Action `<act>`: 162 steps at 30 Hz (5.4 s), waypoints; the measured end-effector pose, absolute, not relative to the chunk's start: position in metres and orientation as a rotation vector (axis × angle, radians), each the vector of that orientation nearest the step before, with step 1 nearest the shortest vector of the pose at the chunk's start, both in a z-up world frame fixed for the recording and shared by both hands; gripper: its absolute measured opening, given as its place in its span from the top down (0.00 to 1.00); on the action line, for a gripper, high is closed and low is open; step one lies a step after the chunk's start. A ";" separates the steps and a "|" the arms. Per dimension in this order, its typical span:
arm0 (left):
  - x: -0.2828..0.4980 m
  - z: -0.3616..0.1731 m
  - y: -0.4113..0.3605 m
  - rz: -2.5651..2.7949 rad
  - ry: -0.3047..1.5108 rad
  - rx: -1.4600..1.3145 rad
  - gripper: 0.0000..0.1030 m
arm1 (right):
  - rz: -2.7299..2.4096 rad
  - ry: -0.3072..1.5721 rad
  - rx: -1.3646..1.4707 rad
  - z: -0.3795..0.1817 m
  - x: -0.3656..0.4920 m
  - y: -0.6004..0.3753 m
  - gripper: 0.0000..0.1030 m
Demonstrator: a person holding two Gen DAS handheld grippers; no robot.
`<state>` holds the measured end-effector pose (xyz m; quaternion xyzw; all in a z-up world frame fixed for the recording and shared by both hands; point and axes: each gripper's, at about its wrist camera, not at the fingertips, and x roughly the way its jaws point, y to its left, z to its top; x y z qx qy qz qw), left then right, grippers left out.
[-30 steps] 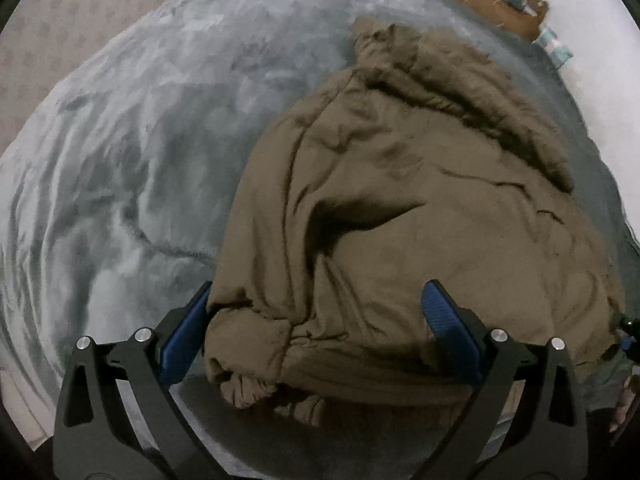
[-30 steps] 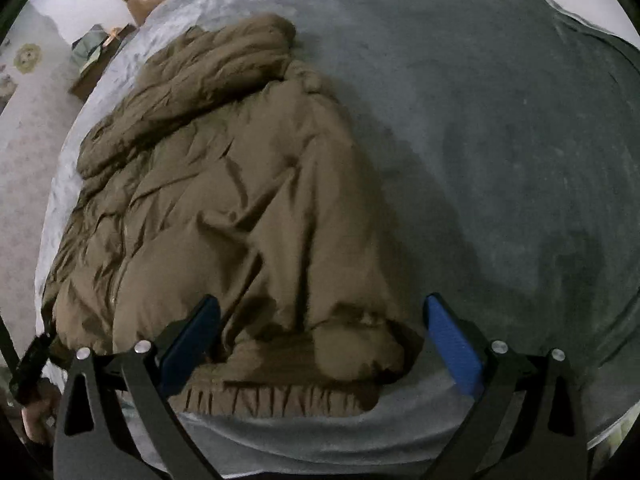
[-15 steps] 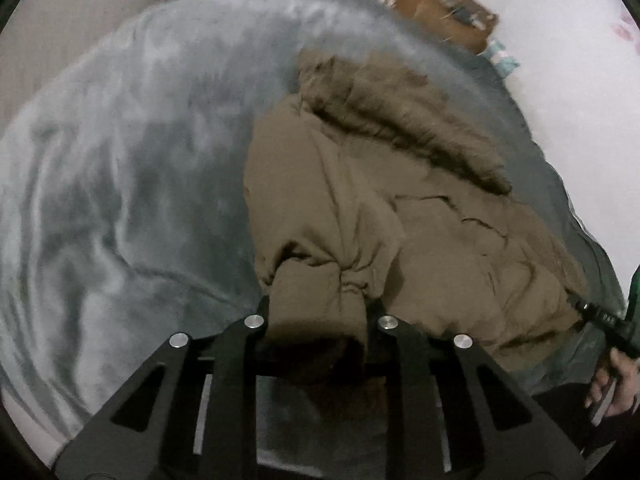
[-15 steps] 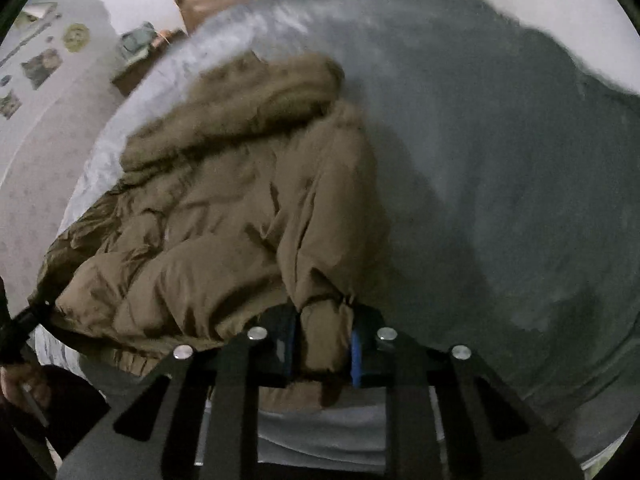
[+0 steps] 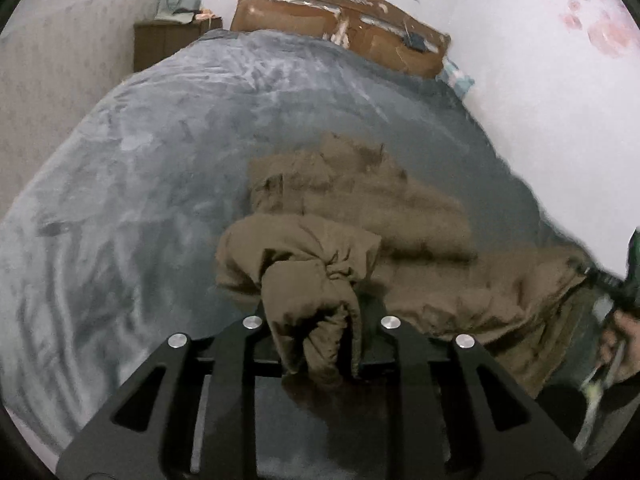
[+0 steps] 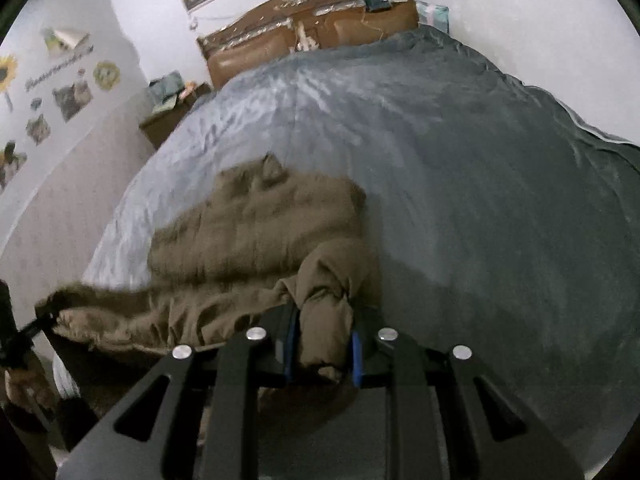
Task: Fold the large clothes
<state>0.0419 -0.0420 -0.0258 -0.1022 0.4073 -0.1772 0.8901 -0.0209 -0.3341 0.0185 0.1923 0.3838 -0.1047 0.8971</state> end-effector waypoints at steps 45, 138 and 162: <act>0.178 -0.129 -0.024 -0.325 0.941 -0.265 0.05 | 0.108 0.765 0.222 -0.068 0.116 -0.385 0.02; 0.089 -0.091 -0.020 -0.196 0.854 -0.083 0.96 | -0.121 0.856 0.311 -0.103 0.090 -0.349 0.89; 0.149 -0.054 -0.033 -0.036 0.730 -0.042 0.04 | -0.150 0.773 0.361 -0.114 0.137 -0.382 0.12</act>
